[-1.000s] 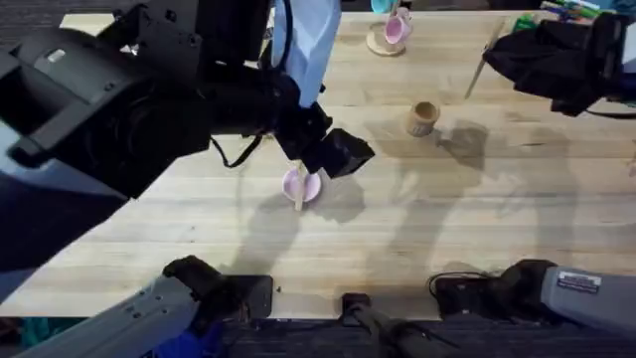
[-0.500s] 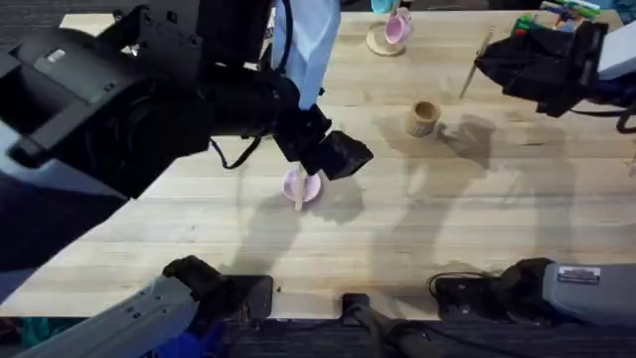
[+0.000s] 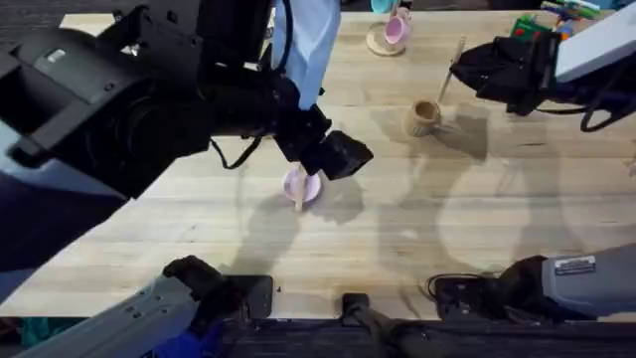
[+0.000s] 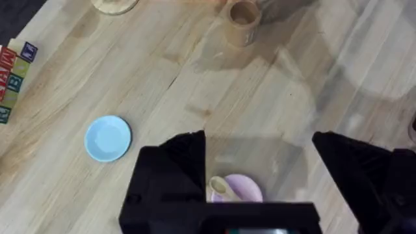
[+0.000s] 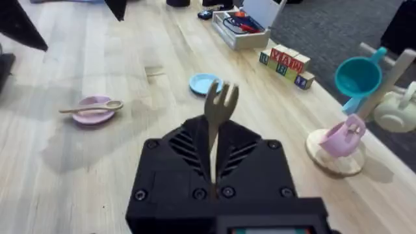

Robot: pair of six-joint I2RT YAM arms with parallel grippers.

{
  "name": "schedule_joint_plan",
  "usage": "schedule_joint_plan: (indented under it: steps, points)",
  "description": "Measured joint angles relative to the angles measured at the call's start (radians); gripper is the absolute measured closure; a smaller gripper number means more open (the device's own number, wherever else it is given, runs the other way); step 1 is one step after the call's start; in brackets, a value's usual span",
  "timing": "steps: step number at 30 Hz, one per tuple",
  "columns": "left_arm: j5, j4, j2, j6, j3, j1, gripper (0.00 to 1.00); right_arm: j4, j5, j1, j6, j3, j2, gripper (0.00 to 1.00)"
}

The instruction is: Pick up a utensil and set it on the pink plate, then put the other utensil in the container.

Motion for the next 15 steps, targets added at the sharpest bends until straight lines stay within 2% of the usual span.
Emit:
schedule_joint_plan:
  steps: [15]
  points:
    - [0.0,0.0,0.0,0.0,0.0,0.0,0.008,0.087,-0.002,0.0,0.005,0.001,0.11,0.97]
